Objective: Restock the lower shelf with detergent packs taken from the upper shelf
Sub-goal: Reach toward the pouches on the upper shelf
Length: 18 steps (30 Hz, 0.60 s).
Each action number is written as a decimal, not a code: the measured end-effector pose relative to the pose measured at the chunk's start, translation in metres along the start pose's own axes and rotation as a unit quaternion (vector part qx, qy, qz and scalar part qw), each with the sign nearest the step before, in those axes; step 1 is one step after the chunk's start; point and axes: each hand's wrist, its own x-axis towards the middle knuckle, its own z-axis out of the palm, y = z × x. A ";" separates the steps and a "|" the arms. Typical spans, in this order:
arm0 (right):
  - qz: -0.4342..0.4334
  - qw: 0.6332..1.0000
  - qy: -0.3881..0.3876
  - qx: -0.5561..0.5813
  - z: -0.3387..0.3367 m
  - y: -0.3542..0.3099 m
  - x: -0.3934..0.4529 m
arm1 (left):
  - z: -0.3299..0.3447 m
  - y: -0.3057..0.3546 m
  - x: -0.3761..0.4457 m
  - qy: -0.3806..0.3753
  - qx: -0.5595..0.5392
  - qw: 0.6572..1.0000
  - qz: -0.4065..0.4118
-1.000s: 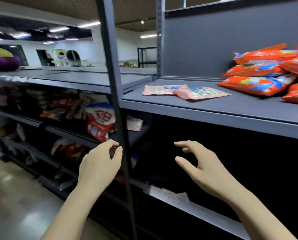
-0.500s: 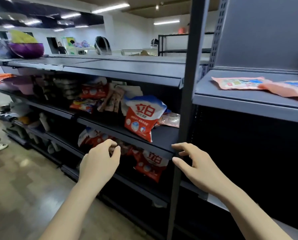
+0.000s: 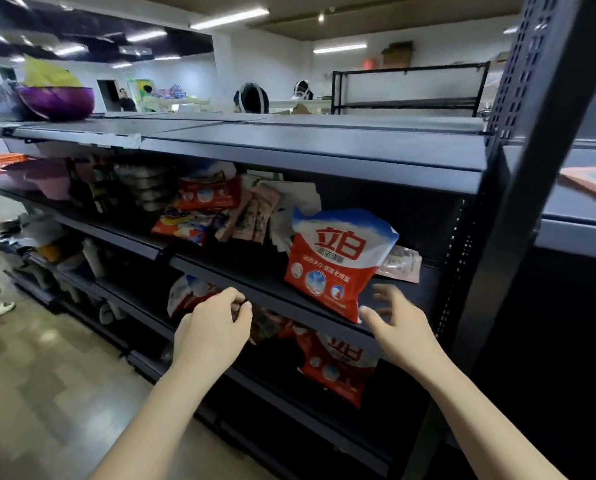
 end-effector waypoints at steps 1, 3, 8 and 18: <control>0.026 0.999 0.019 0.011 0.008 0.001 0.014 | 0.002 -0.006 0.015 -0.008 0.001 1.000 0.002; 0.096 0.992 0.056 0.050 0.023 0.001 0.043 | 0.005 -0.017 0.042 -0.021 0.004 1.000 0.009; 0.202 0.958 0.141 0.145 0.043 0.013 0.096 | 0.016 -0.036 0.097 -0.045 -0.014 0.999 0.020; 0.265 0.927 0.135 0.227 0.051 0.026 0.130 | 0.054 -0.026 0.169 -0.138 -0.074 0.984 0.081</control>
